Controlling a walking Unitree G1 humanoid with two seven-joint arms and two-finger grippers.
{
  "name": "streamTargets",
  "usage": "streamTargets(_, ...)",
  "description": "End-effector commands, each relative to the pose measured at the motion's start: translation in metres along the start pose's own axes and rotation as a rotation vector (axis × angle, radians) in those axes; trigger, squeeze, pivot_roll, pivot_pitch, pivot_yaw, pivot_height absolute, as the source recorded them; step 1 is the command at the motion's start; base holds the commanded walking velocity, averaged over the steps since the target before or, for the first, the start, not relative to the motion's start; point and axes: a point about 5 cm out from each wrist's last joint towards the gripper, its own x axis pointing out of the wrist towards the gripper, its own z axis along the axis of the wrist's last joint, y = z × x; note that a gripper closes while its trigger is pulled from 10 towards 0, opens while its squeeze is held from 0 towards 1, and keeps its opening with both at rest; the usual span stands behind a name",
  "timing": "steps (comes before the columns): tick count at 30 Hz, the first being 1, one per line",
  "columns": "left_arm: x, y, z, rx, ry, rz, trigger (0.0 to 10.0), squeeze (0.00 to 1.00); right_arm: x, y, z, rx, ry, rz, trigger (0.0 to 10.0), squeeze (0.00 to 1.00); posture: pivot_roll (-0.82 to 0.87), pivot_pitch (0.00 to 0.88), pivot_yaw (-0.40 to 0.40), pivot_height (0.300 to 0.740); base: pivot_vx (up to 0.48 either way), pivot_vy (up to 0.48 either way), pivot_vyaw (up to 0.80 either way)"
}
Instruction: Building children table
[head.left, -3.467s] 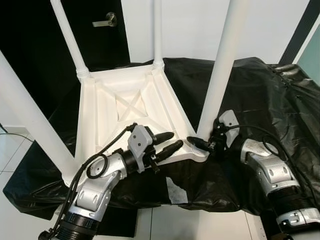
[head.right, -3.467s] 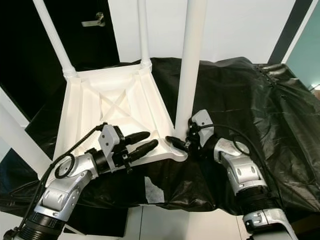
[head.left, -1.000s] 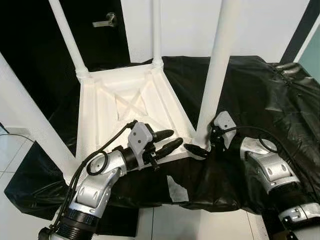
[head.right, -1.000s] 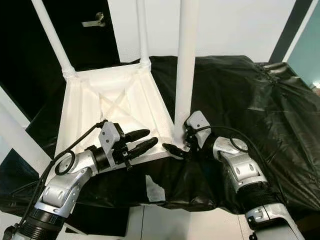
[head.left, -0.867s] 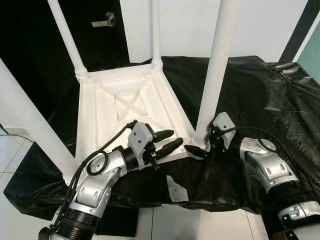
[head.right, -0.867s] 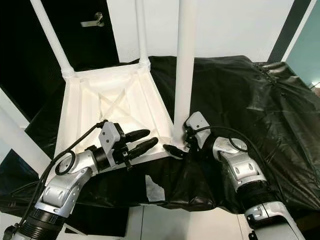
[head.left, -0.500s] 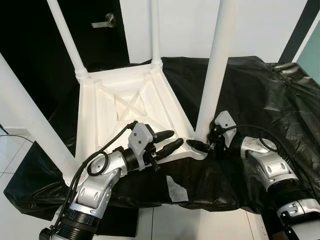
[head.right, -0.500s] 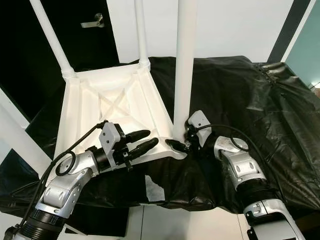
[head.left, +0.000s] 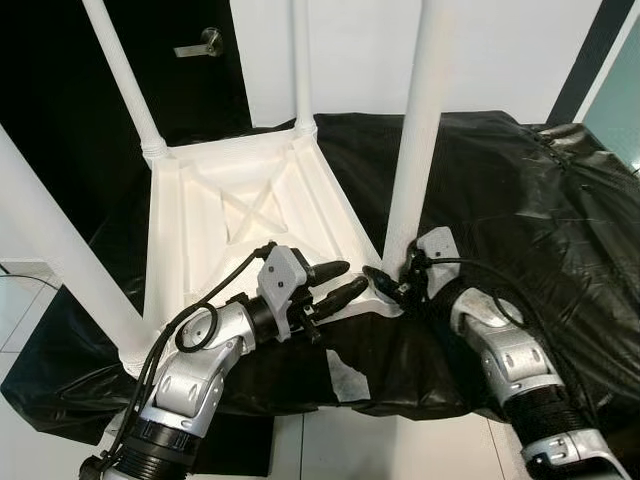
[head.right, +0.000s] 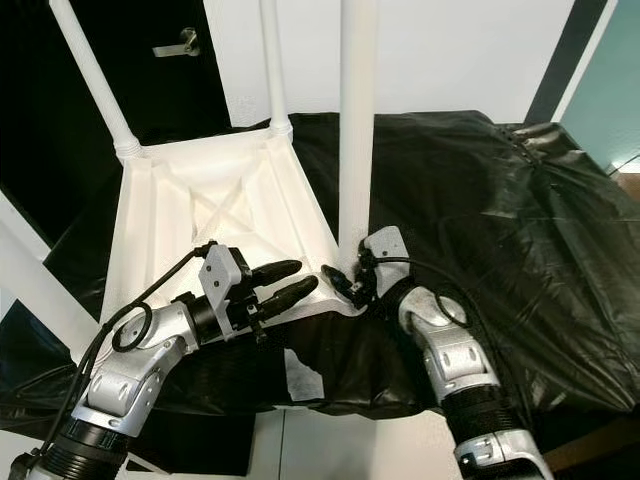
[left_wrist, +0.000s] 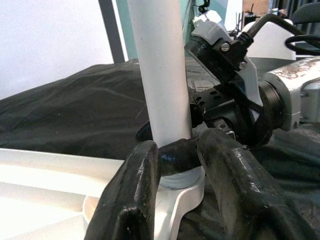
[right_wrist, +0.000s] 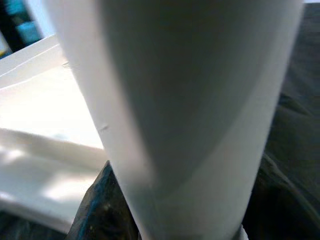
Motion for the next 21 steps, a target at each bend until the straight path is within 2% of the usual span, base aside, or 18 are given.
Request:
streamTargets(1,-0.001,-0.002,-0.001,0.012,0.014,0.000,10.0,0.00,0.000,0.007,-0.011,0.016,0.064,-0.030,10.0,0.00,-0.03,0.000,0.010,0.740,0.000,0.000,0.00)
streamTargets(3,-0.001,-0.003,-0.001,0.011,0.015,-0.002,10.0,0.00,0.001,0.015,-0.010,0.059,0.063,-0.130,10.0,0.00,-0.03,0.000,0.013,0.740,0.000,0.000,0.00)
streamTargets(6,-0.002,-0.003,-0.001,0.010,0.015,-0.004,10.0,0.00,0.002,0.018,-0.010,0.067,0.065,-0.173,10.0,0.00,-0.03,0.000,0.016,0.740,0.000,0.000,0.00)
streamTargets(8,-0.001,-0.004,-0.001,0.009,0.016,-0.009,10.0,0.00,0.005,0.029,-0.006,0.121,0.042,-0.254,10.0,0.00,-0.03,0.000,0.018,0.740,0.000,0.000,0.00)
streamTargets(11,0.000,-0.004,-0.001,0.008,0.016,-0.012,10.0,0.00,0.006,0.037,-0.002,0.154,0.032,-0.303,10.0,0.00,-0.03,0.000,0.016,0.740,0.000,0.000,0.00)
streamTargets(17,0.000,-0.005,-0.002,0.006,0.016,-0.015,10.0,0.00,0.005,0.048,0.002,0.186,0.031,-0.321,10.0,0.00,-0.03,0.000,0.013,0.740,0.000,0.000,0.00)
streamTargets(21,0.000,-0.005,-0.001,0.005,0.014,-0.012,10.0,0.00,0.004,0.049,0.007,0.192,0.009,-0.320,10.0,0.00,-0.04,0.000,0.011,0.740,0.000,0.000,0.00)
